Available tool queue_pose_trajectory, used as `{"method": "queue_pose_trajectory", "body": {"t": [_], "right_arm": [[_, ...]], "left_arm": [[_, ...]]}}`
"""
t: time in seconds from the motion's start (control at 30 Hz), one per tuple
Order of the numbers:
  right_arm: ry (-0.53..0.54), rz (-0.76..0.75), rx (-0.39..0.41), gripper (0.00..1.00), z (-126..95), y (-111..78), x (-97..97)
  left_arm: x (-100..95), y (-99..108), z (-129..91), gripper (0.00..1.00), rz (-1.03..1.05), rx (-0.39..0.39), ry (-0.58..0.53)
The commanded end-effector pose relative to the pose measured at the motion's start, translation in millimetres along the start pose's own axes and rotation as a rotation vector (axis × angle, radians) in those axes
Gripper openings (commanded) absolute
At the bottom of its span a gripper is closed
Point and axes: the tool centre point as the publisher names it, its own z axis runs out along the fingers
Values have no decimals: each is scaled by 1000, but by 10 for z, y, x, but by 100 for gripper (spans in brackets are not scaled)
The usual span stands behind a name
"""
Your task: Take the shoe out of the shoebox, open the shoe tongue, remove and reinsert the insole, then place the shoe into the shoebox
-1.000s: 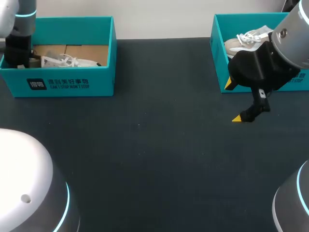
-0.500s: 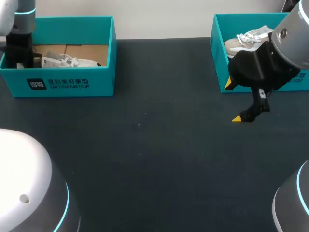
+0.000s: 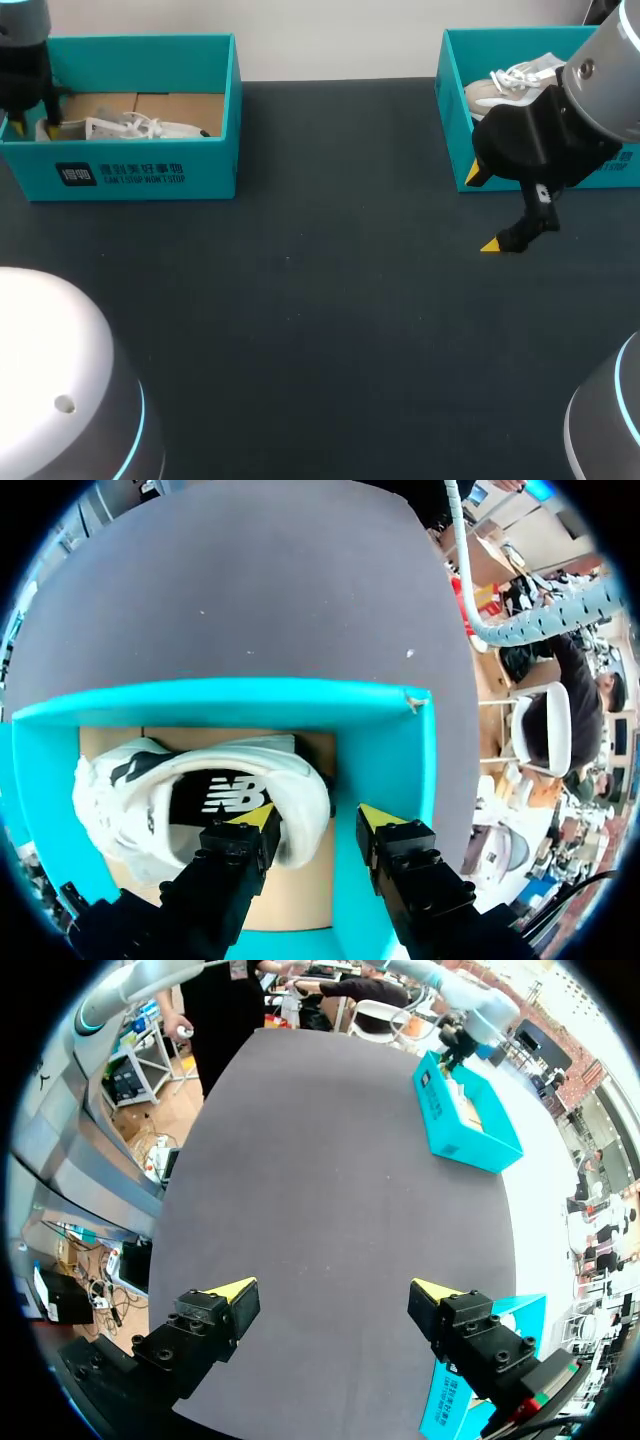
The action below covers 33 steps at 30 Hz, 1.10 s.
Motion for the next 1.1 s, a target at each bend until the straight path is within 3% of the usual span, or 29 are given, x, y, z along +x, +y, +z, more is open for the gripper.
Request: {"method": "queue_pose_trajectory", "body": {"t": [0.03, 0.33, 0.4, 0.63, 0.77, 0.83, 1.1], "right_arm": [[6, 1, 4, 100, 15, 20, -30], [6, 1, 4, 100, 15, 20, -30], [-26, 191, 59, 100, -25, -93, -173], [-186, 549, 181, 100, -255, -285, -533], [-287, 766, 219, 100, -431, -415, -708], [-320, 870, 222, 100, -486, -438, -749], [-320, 870, 222, 100, -486, -438, -749]], "left_arm": [[51, -150, -219, 50, 10, -30, -32], [105, -235, -605, 54, 18, -47, -116], [137, -297, -690, 54, 11, -27, -132], [217, -553, -774, 57, -16, 46, -213], [258, -717, -772, 97, -47, 98, -258], [263, -772, -781, 100, -40, 100, -269], [263, -772, -781, 100, -40, 100, -269]]}}
